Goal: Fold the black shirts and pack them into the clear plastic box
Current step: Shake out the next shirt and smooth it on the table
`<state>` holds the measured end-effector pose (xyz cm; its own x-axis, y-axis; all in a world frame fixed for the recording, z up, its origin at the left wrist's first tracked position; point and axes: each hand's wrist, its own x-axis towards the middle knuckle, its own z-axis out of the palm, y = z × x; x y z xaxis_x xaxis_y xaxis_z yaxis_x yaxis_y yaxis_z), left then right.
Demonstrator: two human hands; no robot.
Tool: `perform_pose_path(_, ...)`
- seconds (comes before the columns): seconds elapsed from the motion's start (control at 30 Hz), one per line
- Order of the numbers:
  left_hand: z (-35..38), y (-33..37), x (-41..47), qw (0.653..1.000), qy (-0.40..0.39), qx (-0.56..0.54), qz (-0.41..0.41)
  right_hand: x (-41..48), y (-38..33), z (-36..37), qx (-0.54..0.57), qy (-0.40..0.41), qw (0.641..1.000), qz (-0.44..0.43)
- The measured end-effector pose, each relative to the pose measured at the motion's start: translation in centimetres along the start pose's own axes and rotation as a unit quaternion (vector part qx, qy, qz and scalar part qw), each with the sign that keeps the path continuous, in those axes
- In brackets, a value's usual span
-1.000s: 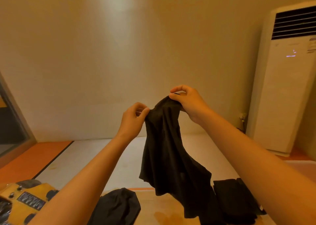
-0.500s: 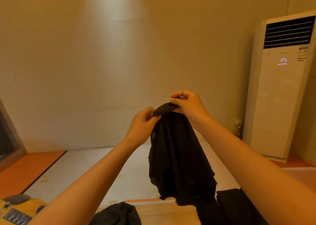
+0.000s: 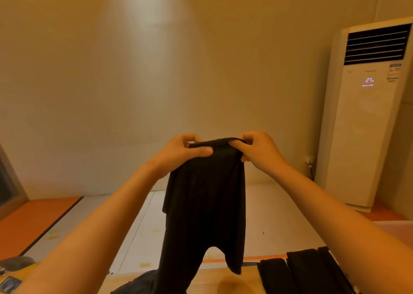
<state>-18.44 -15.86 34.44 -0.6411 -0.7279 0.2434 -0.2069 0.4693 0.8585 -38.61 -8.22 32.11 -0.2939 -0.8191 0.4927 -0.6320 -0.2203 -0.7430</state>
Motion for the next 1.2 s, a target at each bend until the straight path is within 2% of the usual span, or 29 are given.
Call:
perform_pose_path(0.1, -1.1, -1.8, -0.5, 0.994, -0.046, 0.089, -0.041, 0.3, 0.8, -0.5, 0.007, 0.020, 1.000, -0.006)
perform_pose_path(0.2, -1.8, -3.8, -1.2, 0.995, -0.029, 0.054, -0.082, 0.7, 1.7, -1.0, 0.024, 0.065, 0.998, 0.005)
perform_pose_path(0.3, -1.9, -4.7, -1.5, 0.996, 0.005, 0.003, -0.093, 0.8, 3.0, -1.3, 0.059, 0.067, 0.995, 0.049)
perform_pose_path(0.37, -1.4, -4.2, -1.4, 0.997, 0.016, -0.014, -0.079, 0.6, 3.5, -0.8, 0.089, 0.028, 0.993, 0.074)
perform_pose_path(0.47, 0.6, -2.4, -0.9, 0.998, 0.000, -0.042, -0.039, -0.3, 3.2, 0.7, 0.161, -0.102, 0.978, 0.083)
perform_pose_path(0.53, 2.3, -1.2, -0.4, 0.999, -0.034, -0.027, -0.025, -1.0, 2.3, 1.8, 0.153, -0.200, 0.965, 0.069)
perform_pose_path(0.6, 3.5, -0.5, 0.0, 0.998, -0.054, -0.009, -0.022, -1.4, 1.5, 2.7, 0.132, -0.258, 0.956, 0.054)
perform_pose_path(0.7, 3.0, -1.1, -0.2, 0.996, -0.082, -0.004, -0.044, -1.4, 1.6, 3.0, 0.099, -0.220, 0.970, 0.035)
perform_pose_path(0.77, 1.8, -2.2, -0.8, 0.991, -0.113, 0.040, -0.063, -1.0, 2.5, 2.4, 0.125, -0.177, 0.975, 0.049)
perform_pose_path(0.83, 0.7, -3.3, -1.5, 0.990, -0.095, 0.077, -0.071, -0.7, 3.2, 1.5, 0.170, -0.149, 0.972, 0.064)
perform_pose_path(0.97, -0.5, -3.6, -2.3, 0.998, -0.013, 0.012, -0.068, -0.4, 3.9, 0.4, 0.209, -0.130, 0.965, 0.090)
perform_pose_path(1.1, -0.2, -2.2, -2.0, 0.995, 0.037, -0.093, -0.020, -0.5, 3.2, 0.3, 0.213, -0.221, 0.947, 0.097)
perform_pose_path(1.2, 0.9, -1.0, -1.5, 0.994, 0.051, -0.092, 0.004, -1.2, 1.1, 1.4, 0.200, -0.272, 0.938, 0.072)
